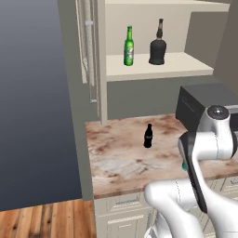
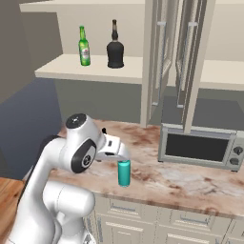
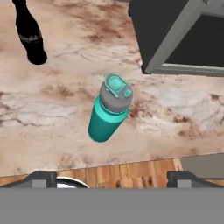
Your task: Sort all alcoholic drinks to one cabinet, and non-alcoholic drinks to the other.
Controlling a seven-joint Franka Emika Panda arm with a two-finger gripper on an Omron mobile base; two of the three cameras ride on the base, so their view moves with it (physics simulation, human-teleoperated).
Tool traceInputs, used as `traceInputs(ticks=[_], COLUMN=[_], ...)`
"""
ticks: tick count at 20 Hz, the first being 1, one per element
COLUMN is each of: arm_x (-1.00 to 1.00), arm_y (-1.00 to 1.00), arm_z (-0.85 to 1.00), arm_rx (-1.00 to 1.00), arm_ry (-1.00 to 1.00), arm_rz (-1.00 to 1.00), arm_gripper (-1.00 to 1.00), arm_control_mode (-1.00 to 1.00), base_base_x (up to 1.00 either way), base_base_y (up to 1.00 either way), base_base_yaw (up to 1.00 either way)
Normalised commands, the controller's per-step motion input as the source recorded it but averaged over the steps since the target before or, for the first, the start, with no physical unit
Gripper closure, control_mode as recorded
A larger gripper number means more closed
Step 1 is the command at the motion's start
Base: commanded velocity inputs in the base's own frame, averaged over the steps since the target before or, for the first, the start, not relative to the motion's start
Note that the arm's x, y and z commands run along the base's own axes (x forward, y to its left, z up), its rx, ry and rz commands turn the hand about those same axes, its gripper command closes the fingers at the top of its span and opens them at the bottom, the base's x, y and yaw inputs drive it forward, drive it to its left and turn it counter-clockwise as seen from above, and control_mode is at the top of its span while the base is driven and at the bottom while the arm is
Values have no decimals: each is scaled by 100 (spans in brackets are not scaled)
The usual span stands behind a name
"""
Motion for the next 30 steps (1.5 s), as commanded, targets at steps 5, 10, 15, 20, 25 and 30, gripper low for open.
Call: traceInputs(ticks=[5, 10, 15, 20, 25, 30], arm_x=[34, 39, 14, 9, 18, 19], arm_y=[-8, 0, -9, -11, -2, -1], arm_z=[-26, -27, -29, -20, -10, -4], arm_rx=[1, 3, 1, 0, 0, 0], arm_ry=[0, 0, 4, 4, 1, 0], arm_rz=[8, 2, 0, 0, 0, 0], arm_gripper=[-100, -100, -100, -100, -100, -100], arm_control_mode=[-100, -100, -100, -100, -100, -100], base_base_x=[0, 0, 0, 0, 0, 0], base_base_y=[0, 0, 0, 0, 0, 0], base_base_yaw=[0, 0, 0, 0, 0, 0])
